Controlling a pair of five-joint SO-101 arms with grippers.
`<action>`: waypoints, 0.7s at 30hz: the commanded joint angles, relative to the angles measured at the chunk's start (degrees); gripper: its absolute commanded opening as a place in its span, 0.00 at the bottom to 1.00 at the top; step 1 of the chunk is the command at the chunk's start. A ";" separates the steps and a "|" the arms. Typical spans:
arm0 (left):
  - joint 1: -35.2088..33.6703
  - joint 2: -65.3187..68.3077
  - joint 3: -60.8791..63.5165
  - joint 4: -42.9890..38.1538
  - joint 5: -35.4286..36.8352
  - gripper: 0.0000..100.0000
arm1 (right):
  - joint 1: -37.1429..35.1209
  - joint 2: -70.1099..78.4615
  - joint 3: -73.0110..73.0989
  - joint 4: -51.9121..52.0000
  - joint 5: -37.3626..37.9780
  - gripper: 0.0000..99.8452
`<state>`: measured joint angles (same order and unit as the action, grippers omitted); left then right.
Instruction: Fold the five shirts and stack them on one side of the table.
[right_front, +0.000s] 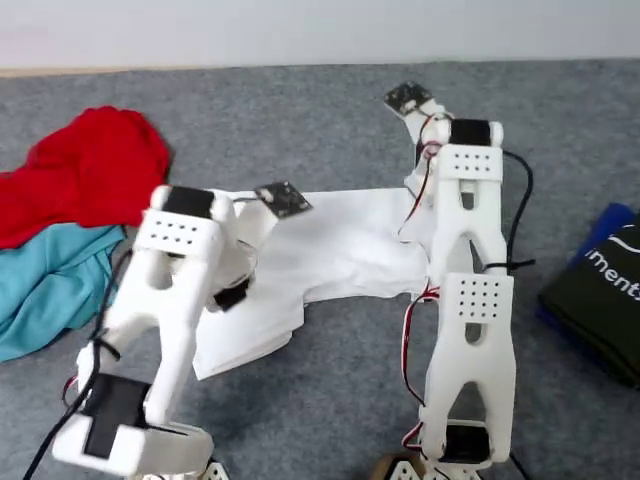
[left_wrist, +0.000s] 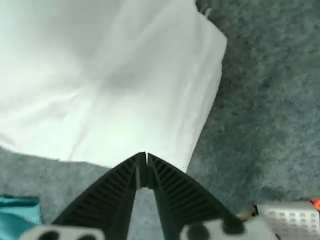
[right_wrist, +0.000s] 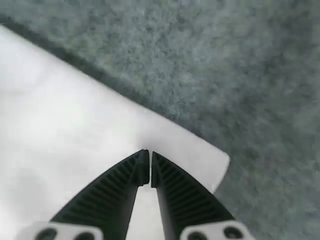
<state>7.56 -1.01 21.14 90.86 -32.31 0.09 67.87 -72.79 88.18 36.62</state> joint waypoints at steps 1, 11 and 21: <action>0.53 5.45 2.59 -5.19 0.62 0.01 | 1.27 1.80 -2.73 -5.14 -0.18 0.02; -6.77 16.62 2.86 -2.11 -3.16 0.01 | 5.23 2.86 -3.52 -7.78 -0.09 0.02; 0.44 -1.14 2.77 5.19 -3.87 0.01 | 1.89 2.95 -12.22 -0.92 -0.09 0.02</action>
<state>4.84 5.14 23.96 93.23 -35.82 2.99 71.56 -80.00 85.36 36.53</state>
